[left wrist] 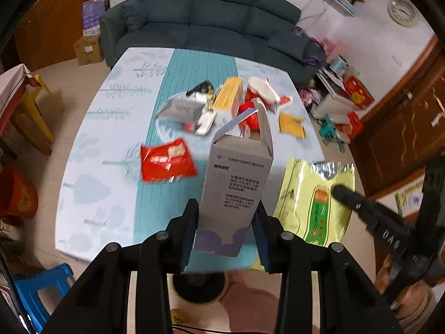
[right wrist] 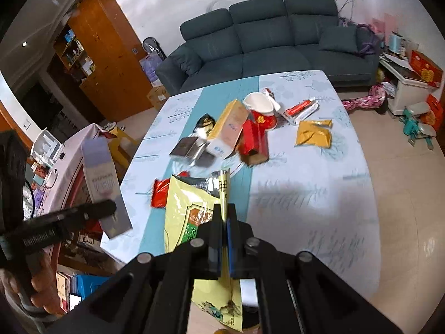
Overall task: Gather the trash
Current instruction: 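Lift the packet and box and carry them over the trash bin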
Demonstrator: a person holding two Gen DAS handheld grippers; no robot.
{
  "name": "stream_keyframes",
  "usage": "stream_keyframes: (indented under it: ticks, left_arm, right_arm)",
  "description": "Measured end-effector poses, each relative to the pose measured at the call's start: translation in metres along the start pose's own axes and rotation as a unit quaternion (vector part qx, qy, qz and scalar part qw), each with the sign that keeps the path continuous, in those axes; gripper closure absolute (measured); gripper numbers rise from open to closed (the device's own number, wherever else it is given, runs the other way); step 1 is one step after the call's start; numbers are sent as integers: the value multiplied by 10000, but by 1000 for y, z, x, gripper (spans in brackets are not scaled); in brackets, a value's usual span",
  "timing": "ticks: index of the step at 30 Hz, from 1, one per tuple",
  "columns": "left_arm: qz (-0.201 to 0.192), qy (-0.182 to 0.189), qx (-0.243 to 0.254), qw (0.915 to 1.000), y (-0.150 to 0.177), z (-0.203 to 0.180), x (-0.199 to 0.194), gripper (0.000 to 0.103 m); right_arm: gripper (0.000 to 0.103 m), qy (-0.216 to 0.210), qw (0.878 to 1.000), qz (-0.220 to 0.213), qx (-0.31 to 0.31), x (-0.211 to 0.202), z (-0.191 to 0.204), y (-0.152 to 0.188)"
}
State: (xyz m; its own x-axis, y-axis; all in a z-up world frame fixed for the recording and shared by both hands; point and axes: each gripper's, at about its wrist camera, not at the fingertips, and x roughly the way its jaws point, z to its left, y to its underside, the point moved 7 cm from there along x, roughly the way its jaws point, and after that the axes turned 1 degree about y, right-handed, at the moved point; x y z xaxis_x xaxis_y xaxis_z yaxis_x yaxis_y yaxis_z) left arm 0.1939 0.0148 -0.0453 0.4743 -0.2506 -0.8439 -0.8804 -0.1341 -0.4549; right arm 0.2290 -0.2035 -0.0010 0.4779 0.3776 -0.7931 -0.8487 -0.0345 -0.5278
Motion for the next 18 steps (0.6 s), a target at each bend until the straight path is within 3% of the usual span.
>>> stream_keyframes:
  ticks: [9,18]
  left_arm:
    - [181,79,325,9993,106,45,-22,67]
    - [695,103,287,9971,191,60,-14,67]
  right_arm:
    - [101,415,9991,2,35,-20,55,95]
    - [101,711,9953,644,-118,-17,79,184]
